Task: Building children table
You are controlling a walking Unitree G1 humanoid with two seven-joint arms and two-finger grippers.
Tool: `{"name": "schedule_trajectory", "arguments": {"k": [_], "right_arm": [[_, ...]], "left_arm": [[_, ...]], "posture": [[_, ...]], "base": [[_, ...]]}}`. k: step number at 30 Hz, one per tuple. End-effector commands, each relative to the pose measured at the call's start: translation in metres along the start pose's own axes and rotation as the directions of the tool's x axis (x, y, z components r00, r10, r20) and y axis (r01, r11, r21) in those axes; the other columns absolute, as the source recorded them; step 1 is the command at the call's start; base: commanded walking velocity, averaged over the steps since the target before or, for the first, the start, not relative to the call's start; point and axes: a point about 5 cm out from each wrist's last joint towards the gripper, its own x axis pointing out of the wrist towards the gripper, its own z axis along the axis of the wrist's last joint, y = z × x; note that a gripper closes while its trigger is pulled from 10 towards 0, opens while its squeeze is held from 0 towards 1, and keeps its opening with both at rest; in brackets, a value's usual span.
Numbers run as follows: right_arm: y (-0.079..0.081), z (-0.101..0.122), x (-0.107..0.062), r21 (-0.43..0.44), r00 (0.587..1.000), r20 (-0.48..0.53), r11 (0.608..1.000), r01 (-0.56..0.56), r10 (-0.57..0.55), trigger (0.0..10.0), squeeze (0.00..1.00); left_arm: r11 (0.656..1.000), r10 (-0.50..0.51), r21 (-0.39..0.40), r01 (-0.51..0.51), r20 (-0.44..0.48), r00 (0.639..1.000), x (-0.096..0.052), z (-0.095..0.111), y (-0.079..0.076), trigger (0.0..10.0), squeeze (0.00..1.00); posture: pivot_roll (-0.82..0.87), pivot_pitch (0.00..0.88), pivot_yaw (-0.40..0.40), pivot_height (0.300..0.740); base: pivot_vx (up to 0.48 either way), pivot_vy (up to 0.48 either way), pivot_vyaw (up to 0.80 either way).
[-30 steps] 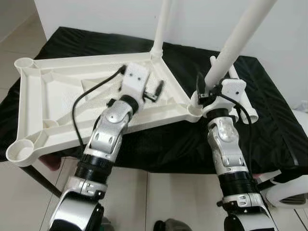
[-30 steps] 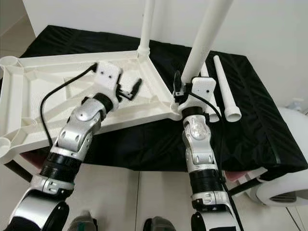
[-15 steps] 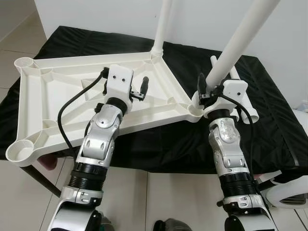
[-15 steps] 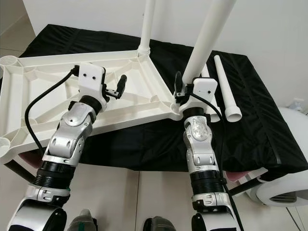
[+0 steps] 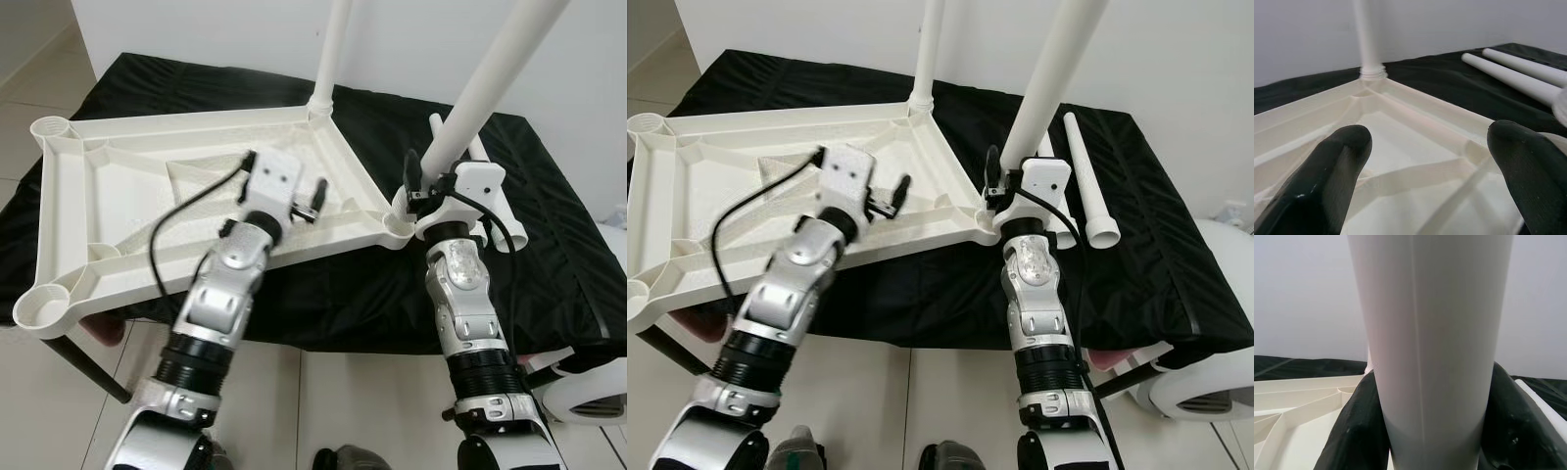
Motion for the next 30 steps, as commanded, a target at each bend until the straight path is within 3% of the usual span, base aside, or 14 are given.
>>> {"name": "schedule_trajectory", "arguments": {"k": [1,7,12,13,14,15,17,22,25,27,30], "right_arm": [[-0.006,0.001,-0.001,-0.016,1.000,-0.001,1.000,0.023,-0.023,10.0,0.00],[-0.008,0.000,-0.004,-0.021,0.999,-0.007,0.999,0.033,-0.033,10.0,0.00],[-0.008,0.000,-0.004,-0.022,0.999,-0.006,0.999,0.032,-0.033,10.0,0.00],[-0.009,0.001,-0.004,-0.022,0.999,-0.006,0.999,0.032,-0.032,10.0,0.00],[-0.009,0.001,-0.005,-0.021,1.000,-0.008,0.999,0.029,-0.029,10.0,0.00],[-0.009,0.001,-0.005,-0.021,1.000,-0.008,0.999,0.029,-0.029,10.0,0.00],[-0.009,0.000,-0.007,-0.016,1.000,-0.018,1.000,0.019,-0.019,10.0,0.00],[-0.007,-0.002,-0.010,-0.011,1.000,-0.031,1.000,0.004,-0.005,10.0,0.00],[-0.003,-0.005,-0.016,0.011,0.998,-0.058,1.000,-0.013,0.014,10.0,0.00],[-0.003,-0.005,-0.016,0.011,0.998,-0.058,1.000,-0.013,0.014,10.0,0.00],[0.000,-0.005,-0.019,0.020,0.998,-0.064,0.999,-0.025,0.027,10.0,0.00]], "left_arm": [[0.994,-0.105,0.002,0.105,0.010,0.994,0.002,0.004,-0.010,10.0,0.00],[0.993,-0.118,0.001,0.118,-0.010,0.993,-0.003,-0.001,-0.010,10.0,0.00],[0.995,-0.091,-0.034,0.092,0.033,0.995,-0.008,0.004,-0.005,10.0,0.00],[0.996,-0.044,-0.081,0.048,0.054,0.998,-0.010,0.007,0.002,10.0,0.00],[0.989,0.062,-0.141,-0.048,0.096,0.993,-0.017,0.012,0.020,10.0,0.00],[0.989,0.062,-0.141,-0.048,0.096,0.993,-0.017,0.012,0.020,10.0,0.00],[0.978,0.168,-0.150,-0.148,0.131,0.977,-0.028,0.016,0.040,10.0,0.00],[0.968,0.233,-0.128,-0.215,0.151,0.961,-0.037,0.017,0.051,10.0,0.00],[0.950,0.307,-0.115,-0.292,0.146,0.941,-0.052,0.012,0.063,10.0,0.00],[0.950,0.307,-0.115,-0.292,0.146,0.941,-0.052,0.012,0.063,10.0,0.00],[0.939,0.339,-0.111,-0.326,0.128,0.932,-0.064,0.007,0.068,10.0,0.00]], "posture": [[0.06,0.005,-0.071,0.740],[0.06,0.009,-0.068,0.740],[0.06,0.013,-0.070,0.740],[0.06,0.014,-0.071,0.740],[0.06,0.016,-0.075,0.740],[0.06,0.016,-0.075,0.740],[0.06,0.018,-0.077,0.740],[0.07,0.021,-0.085,0.740],[0.08,0.020,-0.091,0.740],[0.08,0.020,-0.091,0.740],[0.08,0.023,-0.090,0.740]], "base": [[0.000,0.000,0.00],[0.000,0.000,0.00],[0.000,0.000,0.00],[0.000,0.000,0.00],[0.000,0.000,0.00],[0.000,0.000,0.00],[0.000,0.000,0.00],[0.000,0.000,0.00],[0.000,0.000,0.00],[0.000,0.000,0.00],[0.000,0.000,0.00]]}}
